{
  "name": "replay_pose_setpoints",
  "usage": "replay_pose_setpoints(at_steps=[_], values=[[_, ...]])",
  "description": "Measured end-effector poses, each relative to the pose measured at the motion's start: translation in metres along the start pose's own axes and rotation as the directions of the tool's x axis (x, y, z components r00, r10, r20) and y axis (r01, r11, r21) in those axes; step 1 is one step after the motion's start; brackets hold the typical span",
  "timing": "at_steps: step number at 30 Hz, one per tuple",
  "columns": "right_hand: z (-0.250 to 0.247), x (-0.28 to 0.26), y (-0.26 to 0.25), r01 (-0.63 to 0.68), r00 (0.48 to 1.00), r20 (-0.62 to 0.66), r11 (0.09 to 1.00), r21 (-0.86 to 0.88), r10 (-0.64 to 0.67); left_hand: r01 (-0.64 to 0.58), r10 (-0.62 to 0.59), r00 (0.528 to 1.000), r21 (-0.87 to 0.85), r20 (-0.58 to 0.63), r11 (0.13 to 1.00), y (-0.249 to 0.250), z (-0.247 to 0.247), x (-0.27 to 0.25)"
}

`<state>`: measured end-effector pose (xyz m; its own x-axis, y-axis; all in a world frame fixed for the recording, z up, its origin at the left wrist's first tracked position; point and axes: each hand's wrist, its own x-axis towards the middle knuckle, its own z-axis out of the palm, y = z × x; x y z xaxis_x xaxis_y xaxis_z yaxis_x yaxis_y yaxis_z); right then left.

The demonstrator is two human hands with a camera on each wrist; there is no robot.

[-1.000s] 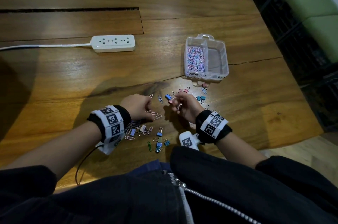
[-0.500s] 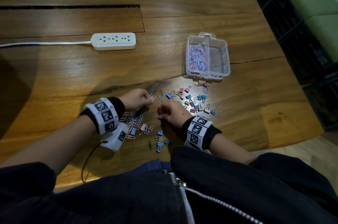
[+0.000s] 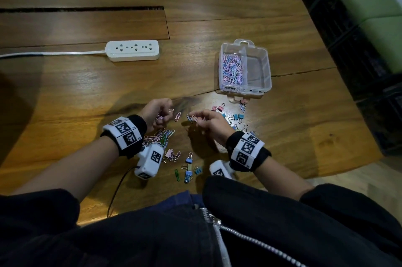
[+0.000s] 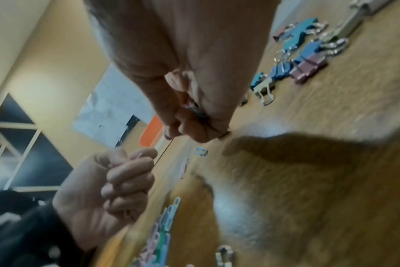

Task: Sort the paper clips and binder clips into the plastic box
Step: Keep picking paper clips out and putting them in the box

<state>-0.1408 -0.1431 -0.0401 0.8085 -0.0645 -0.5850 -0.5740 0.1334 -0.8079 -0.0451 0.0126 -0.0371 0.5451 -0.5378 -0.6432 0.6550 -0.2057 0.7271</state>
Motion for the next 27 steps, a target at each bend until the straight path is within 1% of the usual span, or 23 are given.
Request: replay_pose_setpoints(at_steps=[2, 4, 5, 6, 7, 8, 9, 10, 11, 12, 13, 14, 15, 17, 19, 20, 21, 22, 23, 24, 25, 26, 27], values=[[0.0, 0.001, -0.005, -0.024, 0.999, -0.023, 0.988, 0.154, 0.028, -0.002, 0.002, 1.0, 0.053, -0.002, 0.999, 0.0, 0.003, 0.002], [0.003, 0.001, -0.01, -0.061, 0.997, -0.023, 0.955, 0.291, 0.07, 0.012, -0.012, 1.0, 0.098, -0.004, 0.995, 0.0, 0.003, 0.003], [0.004, 0.001, -0.012, -0.084, 0.995, -0.022, 0.94, 0.331, 0.096, 0.023, -0.022, 1.0, 0.113, -0.009, 0.993, 0.0, 0.004, 0.003], [0.005, 0.003, -0.013, -0.098, 0.992, -0.042, 0.944, 0.315, 0.117, 0.031, -0.027, 0.999, 0.139, -0.028, 0.99, 0.001, 0.006, 0.004], [0.005, 0.006, -0.012, -0.102, 0.989, -0.08, 0.964, 0.245, 0.124, 0.031, -0.019, 0.998, 0.19, -0.064, 0.981, 0.002, 0.009, 0.004], [0.005, 0.009, -0.011, -0.098, 0.986, -0.125, 0.989, 0.108, 0.111, 0.025, 0.008, 0.993, 0.286, -0.116, 0.958, 0.003, 0.013, 0.005], [0.007, 0.012, -0.01, -0.086, 0.984, -0.165, 0.994, -0.066, 0.074, 0.023, 0.057, 0.983, 0.424, -0.175, 0.906, 0.002, 0.016, 0.006], [0.008, 0.015, -0.009, -0.062, 0.981, -0.191, 0.966, -0.25, 0.014, 0.033, 0.123, 0.967, 0.589, -0.223, 0.808, 0.001, 0.018, 0.008], [0.009, 0.017, -0.007, -0.027, 0.979, -0.197, 0.912, -0.409, -0.059, 0.055, 0.186, 0.952, 0.736, -0.241, 0.675, 0.0, 0.02, 0.01], [0.011, 0.019, -0.006, 0.003, 0.975, -0.186, 0.846, -0.534, -0.121, 0.085, 0.228, 0.943, 0.838, -0.242, 0.539, -0.001, 0.021, 0.011], [0.013, 0.02, -0.005, 0.02, 0.972, -0.169, 0.77, -0.637, -0.165, 0.106, 0.257, 0.937, 0.894, -0.237, 0.435, -0.002, 0.022, 0.011], [0.016, 0.02, -0.004, 0.023, 0.967, -0.158, 0.69, -0.724, -0.198, 0.119, 0.268, 0.936, 0.921, -0.229, 0.371, -0.003, 0.023, 0.013], [0.018, 0.021, -0.002, 0.021, 0.964, -0.15, 0.622, -0.783, -0.222, 0.127, 0.265, 0.938, 0.934, -0.223, 0.333, -0.003, 0.024, 0.013], [0.021, 0.024, 0.0, 0.022, 0.955, -0.146, 0.551, -0.834, -0.259, 0.121, 0.237, 0.951, 0.942, -0.201, 0.312, -0.001, 0.025, 0.014], [0.022, 0.028, -0.001, 0.015, 0.957, -0.137, 0.515, -0.857, -0.256, 0.096, 0.197, 0.966, 0.94, -0.167, 0.328, 0.0, 0.024, 0.014], [0.022, 0.03, -0.002, 0.011, 0.964, -0.125, 0.503, -0.864, -0.236, 0.088, 0.172, 0.973, 0.932, -0.156, 0.351, 0.0, 0.023, 0.013], [0.022, 0.031, -0.001, 0.017, 0.97, -0.105, 0.489, -0.872, -0.221, 0.08, 0.15, 0.977, 0.916, -0.151, 0.394, 0.0, 0.021, 0.012], [0.022, 0.031, -0.001, 0.025, 0.975, -0.084, 0.47, -0.882, -0.208, 0.069, 0.136, 0.979, 0.88, -0.149, 0.469, 0.0, 0.019, 0.01], [0.021, 0.03, 0.0, 0.043, 0.975, -0.059, 0.439, -0.897, -0.216, 0.058, 0.115, 0.982, 0.811, -0.153, 0.582, 0.0, 0.017, 0.007], [0.021, 0.029, 0.002, 0.062, 0.972, -0.034, 0.395, -0.917, -0.233, 0.051, 0.081, 0.985, 0.706, -0.151, 0.706, 0.001, 0.014, 0.003], [0.02, 0.028, 0.005, 0.085, 0.967, -0.004, 0.34, -0.937, -0.254, 0.047, 0.043, 0.989, 0.583, -0.14, 0.811, 0.001, 0.011, 0.0], [0.02, 0.026, 0.006, 0.109, 0.963, 0.031, 0.283, -0.953, -0.268, 0.049, 0.01, 0.992, 0.47, -0.122, 0.881, 0.001, 0.007, -0.003], [0.018, 0.025, 0.008, 0.142, 0.957, 0.071, 0.238, -0.961, -0.282, 0.053, -0.014, 0.995, 0.39, -0.102, 0.92, 0.0, 0.004, -0.006]])
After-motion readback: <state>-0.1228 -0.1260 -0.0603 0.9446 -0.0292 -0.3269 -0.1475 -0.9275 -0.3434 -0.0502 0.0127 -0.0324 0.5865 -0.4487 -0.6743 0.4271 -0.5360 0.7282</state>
